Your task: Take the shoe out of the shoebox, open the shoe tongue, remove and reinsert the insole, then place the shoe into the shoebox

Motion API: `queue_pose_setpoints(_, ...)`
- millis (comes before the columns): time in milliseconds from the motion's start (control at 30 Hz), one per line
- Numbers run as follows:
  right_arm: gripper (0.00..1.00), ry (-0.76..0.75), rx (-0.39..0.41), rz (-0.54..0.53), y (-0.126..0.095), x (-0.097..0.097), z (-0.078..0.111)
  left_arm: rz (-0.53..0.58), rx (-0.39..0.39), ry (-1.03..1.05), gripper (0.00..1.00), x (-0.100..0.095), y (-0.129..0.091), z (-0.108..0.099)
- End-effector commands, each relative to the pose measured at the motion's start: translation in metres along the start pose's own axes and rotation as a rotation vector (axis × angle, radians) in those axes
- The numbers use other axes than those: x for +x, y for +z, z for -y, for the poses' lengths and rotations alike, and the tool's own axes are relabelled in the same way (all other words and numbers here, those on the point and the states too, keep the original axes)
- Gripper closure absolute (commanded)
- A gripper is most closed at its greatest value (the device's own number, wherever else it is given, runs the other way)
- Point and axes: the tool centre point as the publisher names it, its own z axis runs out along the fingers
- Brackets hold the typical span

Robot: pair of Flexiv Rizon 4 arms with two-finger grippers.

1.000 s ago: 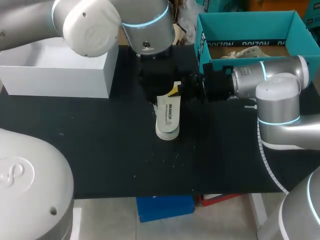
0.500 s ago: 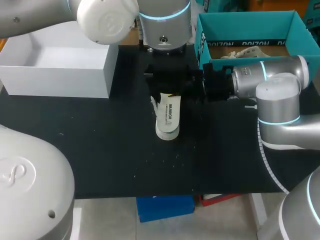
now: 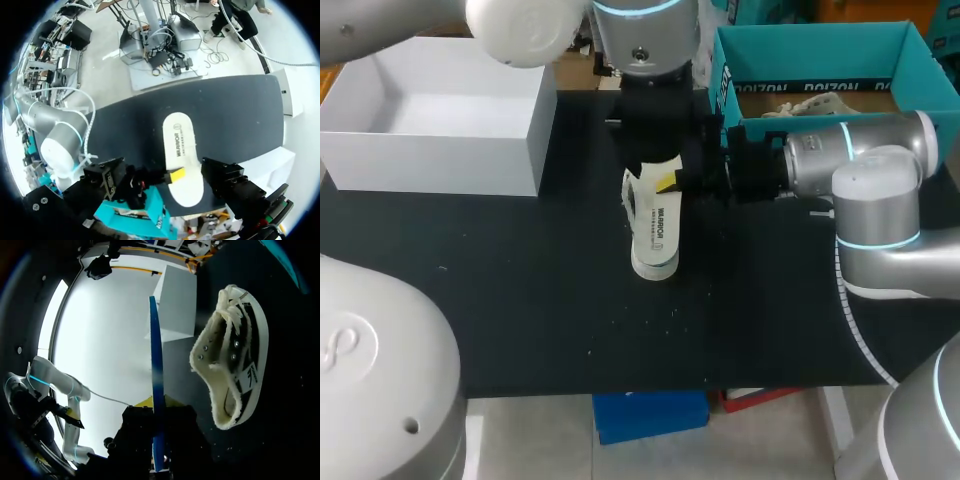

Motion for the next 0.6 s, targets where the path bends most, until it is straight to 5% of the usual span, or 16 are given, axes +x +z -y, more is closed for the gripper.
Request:
queue_pose_setpoints(33,1.00,0.000,-0.003,0.000,0.002,0.000,0.000,-0.001,0.014,0.008,0.00,0.004,0.000,-0.024)
queue_pose_setpoints(600,1.00,0.000,-0.003,0.000,0.002,0.000,0.000,0.013,0.013,-0.005,0.00,0.029,0.013,-0.128)
